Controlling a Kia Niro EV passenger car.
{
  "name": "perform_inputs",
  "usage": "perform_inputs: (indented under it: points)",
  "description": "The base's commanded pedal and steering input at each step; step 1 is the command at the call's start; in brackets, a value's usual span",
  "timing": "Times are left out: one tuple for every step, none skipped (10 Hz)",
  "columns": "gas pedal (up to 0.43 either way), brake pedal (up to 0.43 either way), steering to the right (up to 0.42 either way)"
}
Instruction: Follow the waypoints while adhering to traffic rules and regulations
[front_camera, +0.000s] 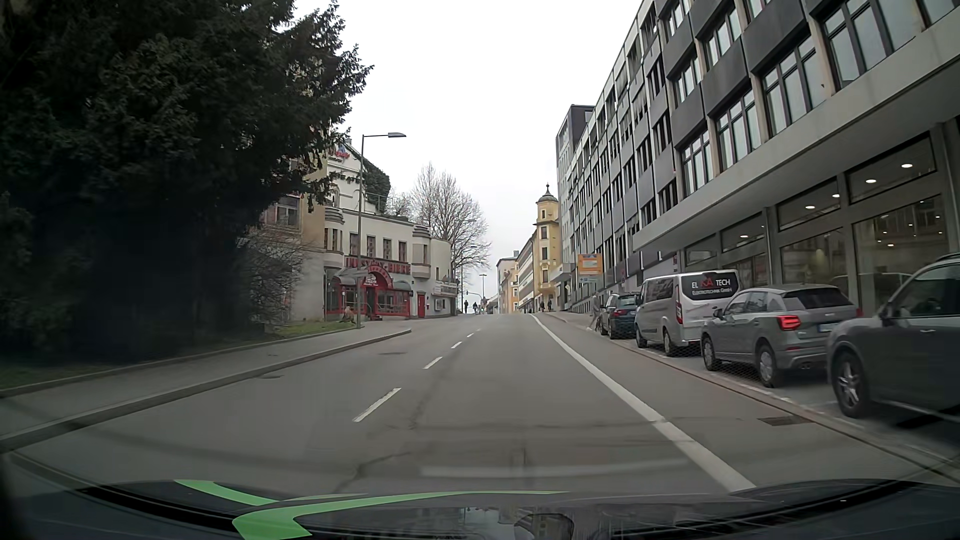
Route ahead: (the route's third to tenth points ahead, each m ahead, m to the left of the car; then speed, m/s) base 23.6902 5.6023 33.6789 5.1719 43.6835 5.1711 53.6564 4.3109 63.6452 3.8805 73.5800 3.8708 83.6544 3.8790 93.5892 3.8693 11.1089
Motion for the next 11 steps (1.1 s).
perform_inputs:
  points:
    - [0.358,0.000,0.004]
    - [0.358,0.000,0.003]
    - [0.358,0.000,0.003]
    - [0.358,0.000,0.003]
    - [0.358,0.000,0.003]
    - [0.358,0.000,0.003]
    - [0.358,0.000,0.003]
    - [0.358,0.000,0.003]
    - [0.358,0.000,0.003]
    - [0.358,0.000,0.004]
    - [0.358,0.000,0.008]
